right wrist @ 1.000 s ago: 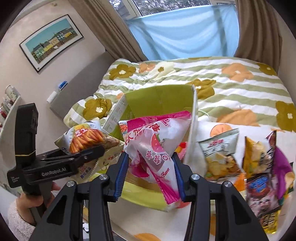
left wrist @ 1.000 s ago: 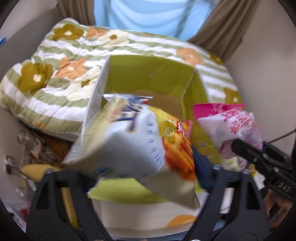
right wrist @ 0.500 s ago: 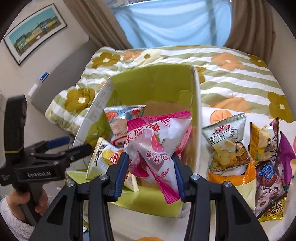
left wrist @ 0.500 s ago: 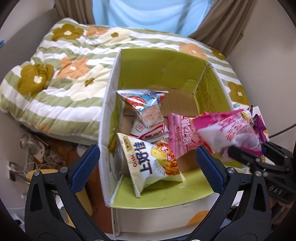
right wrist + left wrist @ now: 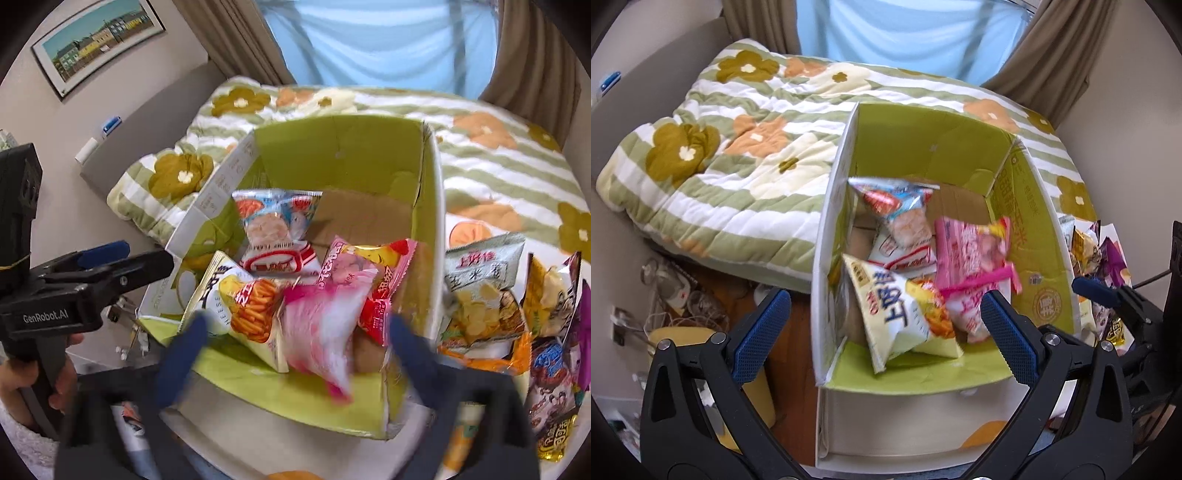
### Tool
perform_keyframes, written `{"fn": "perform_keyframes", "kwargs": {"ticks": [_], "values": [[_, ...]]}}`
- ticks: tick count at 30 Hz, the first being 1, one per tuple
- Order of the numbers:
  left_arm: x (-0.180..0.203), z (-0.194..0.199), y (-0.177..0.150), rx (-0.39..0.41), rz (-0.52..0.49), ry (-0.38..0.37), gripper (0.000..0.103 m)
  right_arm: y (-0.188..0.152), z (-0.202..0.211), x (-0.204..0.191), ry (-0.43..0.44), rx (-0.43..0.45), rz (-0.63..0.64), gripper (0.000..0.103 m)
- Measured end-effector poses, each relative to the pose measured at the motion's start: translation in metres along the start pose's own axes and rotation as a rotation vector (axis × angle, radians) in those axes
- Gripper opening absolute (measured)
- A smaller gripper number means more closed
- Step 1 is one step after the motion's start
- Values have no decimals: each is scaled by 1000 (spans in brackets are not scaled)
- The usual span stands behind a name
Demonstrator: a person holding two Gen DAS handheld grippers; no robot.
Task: Organize snacks
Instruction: 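Withdraw both grippers from the box toward the remaining snack pile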
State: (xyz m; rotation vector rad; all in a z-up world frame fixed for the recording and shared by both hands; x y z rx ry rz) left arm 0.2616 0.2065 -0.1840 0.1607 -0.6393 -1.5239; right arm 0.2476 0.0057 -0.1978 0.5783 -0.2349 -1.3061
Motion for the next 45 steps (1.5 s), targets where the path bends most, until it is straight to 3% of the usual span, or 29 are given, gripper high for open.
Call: {"fn": "perform_keyframes", "kwargs": {"ticks": [5,15,27,36,45], "values": [[0,3,-5,0,6,-16,102,-7,4,1,-20,7,4,103],[17,27,2,78,-49,-70,102,-4,30,-10,-46,78,6,103],[75,34,2,104,-155,-169,102,-16,79,12,-154,170,-35,103],[169,25,-4,117,-202,-206,102,-25,126,99,-204,223,-103,103],[281,-20,-31,56,-238,-229,102,-40,159,221,-249,176,-127,103]]}}
Point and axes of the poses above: each gripper's, at about its wrist camera, not at the fingertips, and z roughly against the way its jaws point, x to its right, y to its top, the point moved 4 cm from there along -z, roughly the way its jaws point, and after that the axes turned 10 degrees about -y, right-handed, at the moved point
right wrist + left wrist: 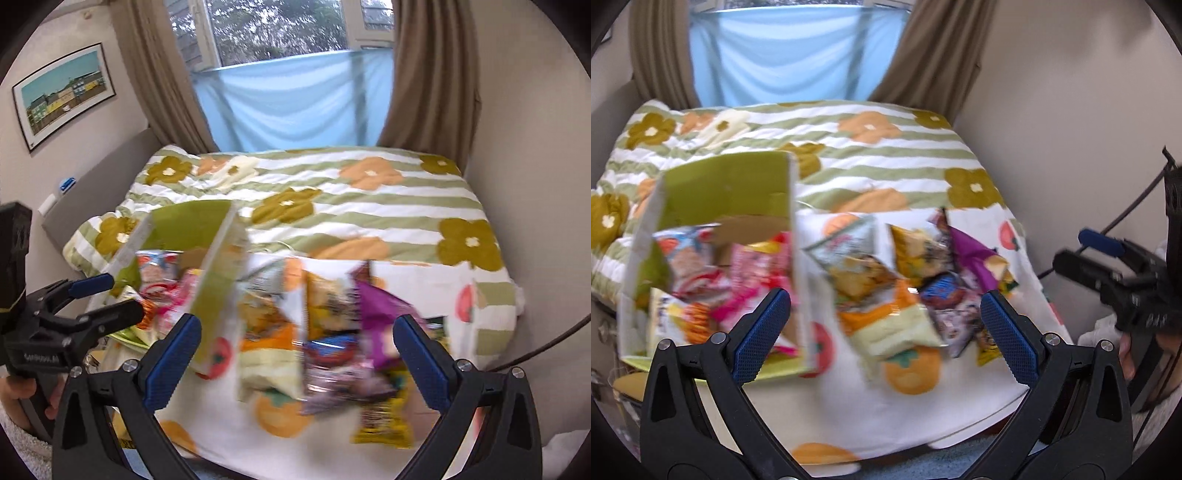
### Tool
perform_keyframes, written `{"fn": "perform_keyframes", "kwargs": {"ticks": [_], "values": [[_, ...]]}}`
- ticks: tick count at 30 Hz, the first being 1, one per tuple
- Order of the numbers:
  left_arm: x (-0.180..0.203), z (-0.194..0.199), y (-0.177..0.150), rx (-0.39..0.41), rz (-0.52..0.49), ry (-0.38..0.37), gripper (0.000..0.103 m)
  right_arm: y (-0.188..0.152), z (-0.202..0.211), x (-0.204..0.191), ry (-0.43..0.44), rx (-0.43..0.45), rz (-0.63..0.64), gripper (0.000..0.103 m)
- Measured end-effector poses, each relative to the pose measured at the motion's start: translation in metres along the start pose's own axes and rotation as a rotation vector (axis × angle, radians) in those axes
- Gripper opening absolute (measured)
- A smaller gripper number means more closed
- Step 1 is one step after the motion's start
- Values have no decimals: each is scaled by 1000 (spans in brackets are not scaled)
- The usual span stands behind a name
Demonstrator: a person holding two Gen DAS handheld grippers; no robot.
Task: Organize snacks
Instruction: 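Withdraw both grippers from the box toward the remaining snack pile, then grasp the Sponge crunch bag with the left gripper while the right grasps the purple potato chips bag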
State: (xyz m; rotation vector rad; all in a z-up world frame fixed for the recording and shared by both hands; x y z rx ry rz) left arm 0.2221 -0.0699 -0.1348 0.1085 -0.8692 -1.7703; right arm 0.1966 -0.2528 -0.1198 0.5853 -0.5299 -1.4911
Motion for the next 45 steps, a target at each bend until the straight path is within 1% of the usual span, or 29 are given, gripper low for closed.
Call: {"fn": "perform_keyframes", "kwargs": {"ticks": [2,5,8,11,15,19,22,25,28,33,39,45], "values": [[23,-19,-3,-24,-23,1,102,0,-2,23,-4,-6,-8,103],[44,-41,-8,-61,-35,11,102,-1,-13,59,35,-34,-22,103],[62,-64,-16,-105,-57,10,102,-3,-28,82,72,-75,-38,103],[73,-83,-25,-161,-107,32,102,-6,-44,101,110,-114,-50,103],[81,-104,-37,-247,-175,38,102,-14,-68,115,152,-171,-61,103],[86,-133,-45,-342,-265,45,102,-20,-92,120,179,-220,-72,103],[90,-156,-50,-411,-360,67,102,-22,-108,122,191,-246,-91,103],[92,-176,-54,-466,-447,85,102,-25,-122,121,208,-276,-105,103],[92,-194,-56,-504,-497,80,102,-28,-136,119,222,-307,-103,103],[85,-218,-59,-563,-511,47,102,-30,-162,115,261,-365,-140,103],[78,-235,-57,-566,-503,21,102,-33,-189,109,289,-419,-176,103],[77,-246,-59,-581,-505,-16,102,-35,-209,103,309,-466,-175,103]]}}
Point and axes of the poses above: each gripper's, at about its wrist camera, not at the fingertips, and z roughly against the way its jaws point, x to its right, y to its top, the point moved 4 cm from there along -z, roughly the way its jaws point, and after that the axes turned 10 degrees about -y, right-handed, at the moved point
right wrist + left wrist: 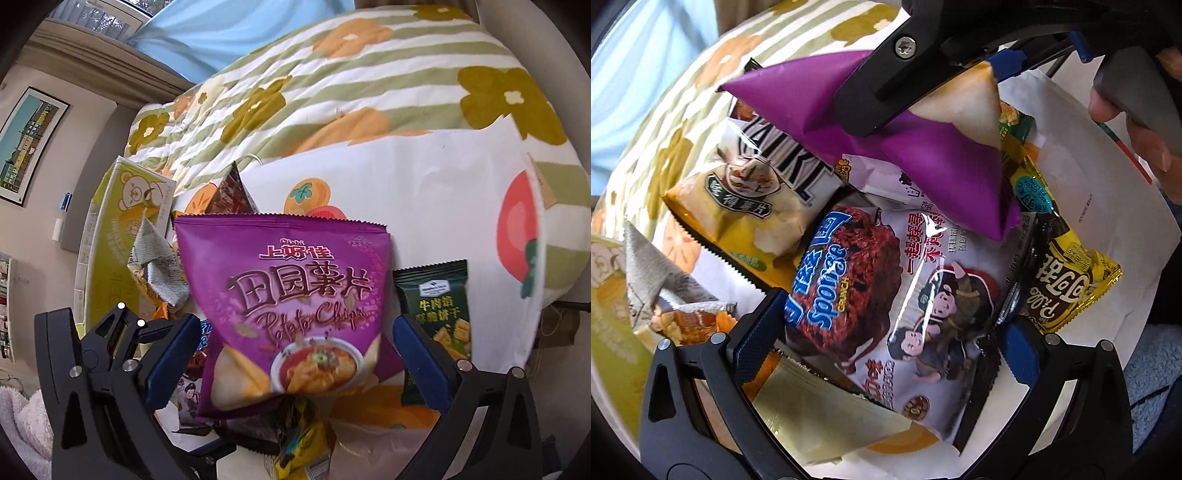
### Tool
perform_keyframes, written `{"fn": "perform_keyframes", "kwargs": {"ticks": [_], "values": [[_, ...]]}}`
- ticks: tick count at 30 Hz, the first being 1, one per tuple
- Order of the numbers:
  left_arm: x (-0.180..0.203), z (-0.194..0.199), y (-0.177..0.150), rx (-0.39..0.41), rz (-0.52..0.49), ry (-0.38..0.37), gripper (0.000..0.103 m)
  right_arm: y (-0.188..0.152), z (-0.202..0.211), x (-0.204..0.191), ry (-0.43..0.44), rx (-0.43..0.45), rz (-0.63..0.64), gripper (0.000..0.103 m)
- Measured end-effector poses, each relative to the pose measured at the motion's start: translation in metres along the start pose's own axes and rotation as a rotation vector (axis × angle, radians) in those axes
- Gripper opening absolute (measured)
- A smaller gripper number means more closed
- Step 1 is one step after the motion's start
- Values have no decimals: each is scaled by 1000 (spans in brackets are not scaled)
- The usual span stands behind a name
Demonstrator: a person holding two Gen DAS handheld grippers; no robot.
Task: Organize snacks
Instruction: 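Grasp the Sponge crunch bag with the left gripper while the right grasps the purple potato chips bag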
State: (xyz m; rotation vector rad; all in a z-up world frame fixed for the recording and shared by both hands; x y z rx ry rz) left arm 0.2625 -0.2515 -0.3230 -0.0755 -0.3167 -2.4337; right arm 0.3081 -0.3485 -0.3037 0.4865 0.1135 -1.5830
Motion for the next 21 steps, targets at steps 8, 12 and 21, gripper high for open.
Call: {"fn": "perform_keyframes", "kwargs": {"ticks": [8,12,21], "values": [[-4,-5,2,4,-18,-28,87,1,-9,4,31,-29,-16,103],[-1,1,-4,23,-13,-30,81,1,-12,4,42,-35,-17,103],[-2,13,-13,41,14,-26,77,0,-4,4,60,-12,-17,88]]}}
Point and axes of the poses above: each gripper's, at about its wrist camera, not at the fingertips, and z roughly against the way its jaws point, x to its right, y to its top, the point moved 4 cm from there along -z, roughly the way its jaws point, and after that the axes turned 10 degrees about -y, right-handed, at the moved point
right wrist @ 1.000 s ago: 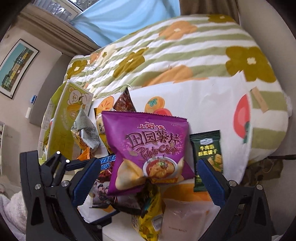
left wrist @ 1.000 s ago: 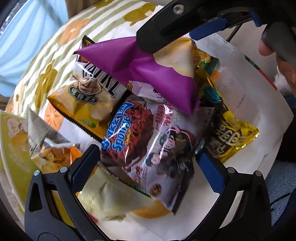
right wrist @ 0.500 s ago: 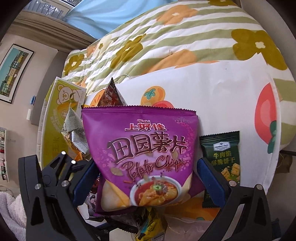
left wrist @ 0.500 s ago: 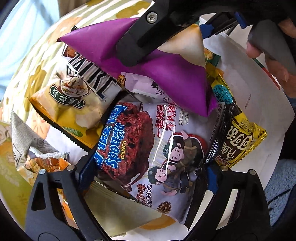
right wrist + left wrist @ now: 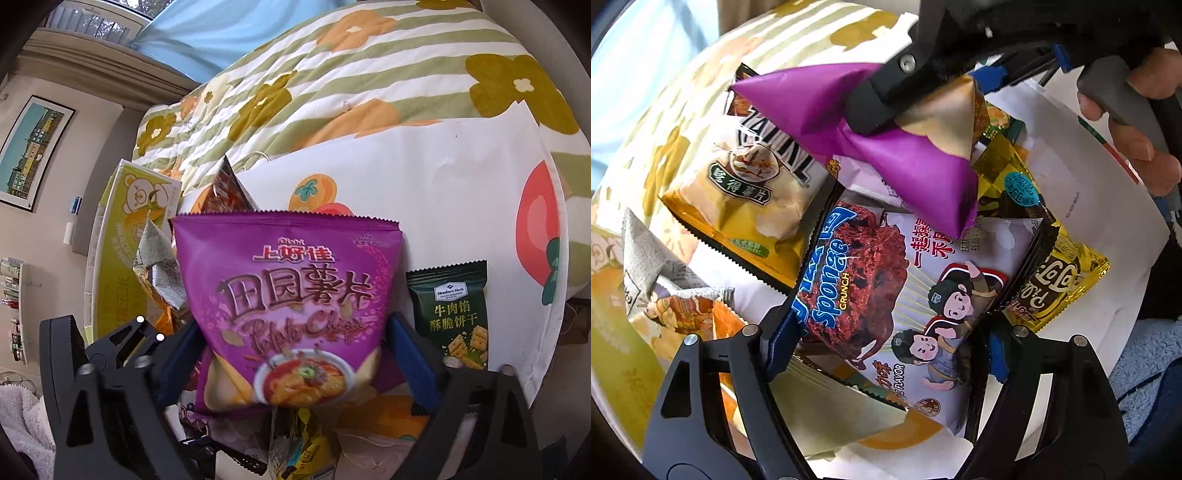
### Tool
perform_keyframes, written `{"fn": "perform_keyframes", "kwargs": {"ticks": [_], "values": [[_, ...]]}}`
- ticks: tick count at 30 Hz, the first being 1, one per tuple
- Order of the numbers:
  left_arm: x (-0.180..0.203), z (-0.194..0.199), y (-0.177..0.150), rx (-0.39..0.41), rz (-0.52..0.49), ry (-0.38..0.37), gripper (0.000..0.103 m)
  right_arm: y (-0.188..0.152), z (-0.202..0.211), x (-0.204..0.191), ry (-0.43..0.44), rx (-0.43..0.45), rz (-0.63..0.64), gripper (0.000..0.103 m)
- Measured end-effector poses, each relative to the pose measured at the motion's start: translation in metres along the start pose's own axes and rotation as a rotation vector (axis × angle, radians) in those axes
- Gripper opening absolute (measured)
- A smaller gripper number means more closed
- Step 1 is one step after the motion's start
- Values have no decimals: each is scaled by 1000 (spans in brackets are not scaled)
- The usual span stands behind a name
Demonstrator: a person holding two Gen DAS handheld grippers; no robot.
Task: Organize snacks
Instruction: 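Grasp the Sponge crunch bag with the left gripper while the right grasps the purple potato chips bag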
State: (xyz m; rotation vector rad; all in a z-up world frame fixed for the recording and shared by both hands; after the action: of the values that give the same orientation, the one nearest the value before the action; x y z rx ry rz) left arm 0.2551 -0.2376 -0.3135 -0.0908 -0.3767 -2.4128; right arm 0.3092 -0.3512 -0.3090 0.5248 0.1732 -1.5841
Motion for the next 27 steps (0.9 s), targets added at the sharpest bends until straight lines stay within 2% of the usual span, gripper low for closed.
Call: {"fn": "perform_keyframes", "kwargs": {"ticks": [5,14,18,27], "values": [[1,7,-9,24,8,17,77,-4,9,-3,14,32,9,65],[18,34,-11,91,10,58,77,-11,49,-12,1,137,22,62],[25,51,-11,129,12,75,77,-14,73,-18,-39,185,56,62],[41,109,-10,263,38,136,77,-13,134,-40,-54,294,138,62]]}}
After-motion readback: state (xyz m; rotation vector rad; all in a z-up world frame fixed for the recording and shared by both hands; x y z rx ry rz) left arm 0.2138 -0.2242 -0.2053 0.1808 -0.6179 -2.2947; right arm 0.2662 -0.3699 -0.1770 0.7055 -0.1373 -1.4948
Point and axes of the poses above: each gripper's, at about its wrist camera, not at the fingertips, and z roughly against the way its jaws point, x to its right, y to its top, the point moved 4 cm from there along -z, roughly the way its jaws point, and after that the axes turned 10 degrees about -y, right-handed, at the moved point
